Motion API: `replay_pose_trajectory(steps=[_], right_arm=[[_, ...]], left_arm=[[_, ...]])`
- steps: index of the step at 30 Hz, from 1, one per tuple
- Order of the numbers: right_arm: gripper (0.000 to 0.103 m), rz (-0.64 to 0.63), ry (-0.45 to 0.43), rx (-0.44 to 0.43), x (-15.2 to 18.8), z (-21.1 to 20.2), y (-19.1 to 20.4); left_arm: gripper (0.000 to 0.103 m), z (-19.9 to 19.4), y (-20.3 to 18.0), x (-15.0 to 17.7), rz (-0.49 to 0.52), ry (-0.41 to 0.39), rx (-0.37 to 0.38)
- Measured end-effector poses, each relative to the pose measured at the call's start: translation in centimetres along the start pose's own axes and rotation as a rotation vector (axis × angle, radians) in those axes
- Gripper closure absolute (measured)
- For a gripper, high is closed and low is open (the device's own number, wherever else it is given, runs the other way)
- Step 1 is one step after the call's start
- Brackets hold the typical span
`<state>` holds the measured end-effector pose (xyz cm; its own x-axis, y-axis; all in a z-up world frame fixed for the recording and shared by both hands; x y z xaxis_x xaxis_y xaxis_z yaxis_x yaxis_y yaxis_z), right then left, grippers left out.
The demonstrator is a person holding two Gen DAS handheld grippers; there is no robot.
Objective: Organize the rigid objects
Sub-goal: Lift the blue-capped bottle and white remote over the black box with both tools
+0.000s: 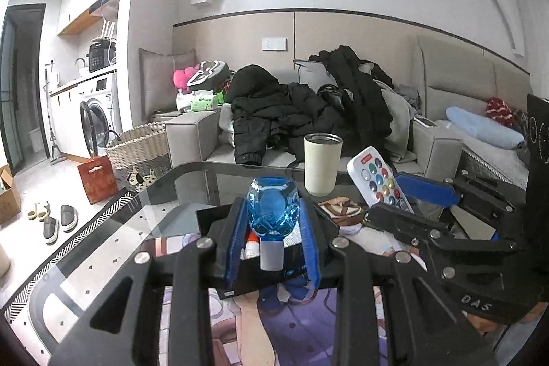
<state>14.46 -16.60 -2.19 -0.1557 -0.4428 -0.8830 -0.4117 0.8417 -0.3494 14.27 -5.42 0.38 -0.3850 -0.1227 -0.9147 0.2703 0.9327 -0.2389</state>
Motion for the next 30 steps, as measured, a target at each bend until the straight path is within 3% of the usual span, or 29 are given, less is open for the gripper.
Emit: replay_pose_trajectory(steps=[5,16,22,30], right_arm=[[0.065,0.005,-0.042,0.018,-1.6,0.1,-0.2],[0.065,0.072,-0.027,0.034,-4.5,4.7,-2.1],[0.065,0.055,-0.035,0.034,-5.5,7.7,-2.5],[0.065,0.083,0.045,-0.016,-5.0,12.3,-2.8]], left_arm=[[0.074,0.4,0.4,-1.5,-0.017,-0.023,-0.001],[0.074,4.6,3.3,-4.1,-0.127,-0.001,-0.01],[0.074,7.0,3.4,-4.6,-0.096,0.01,-0.027],[0.074,9.6,4.4,-4.8,-0.105,0.04,-0.038]])
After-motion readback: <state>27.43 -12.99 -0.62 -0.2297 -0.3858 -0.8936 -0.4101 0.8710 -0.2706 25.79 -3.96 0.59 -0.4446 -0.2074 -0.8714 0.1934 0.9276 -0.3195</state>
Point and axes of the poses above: each gripper's, at about its wrist camera, not at the fingertips, and z roughly the way its jaws point, y to its left, x to its underside, the point moved 9 cm from there along z, roughly the way its jaws point, and after that the axes turned 13 degrees about -z, right-handed, at the moved point
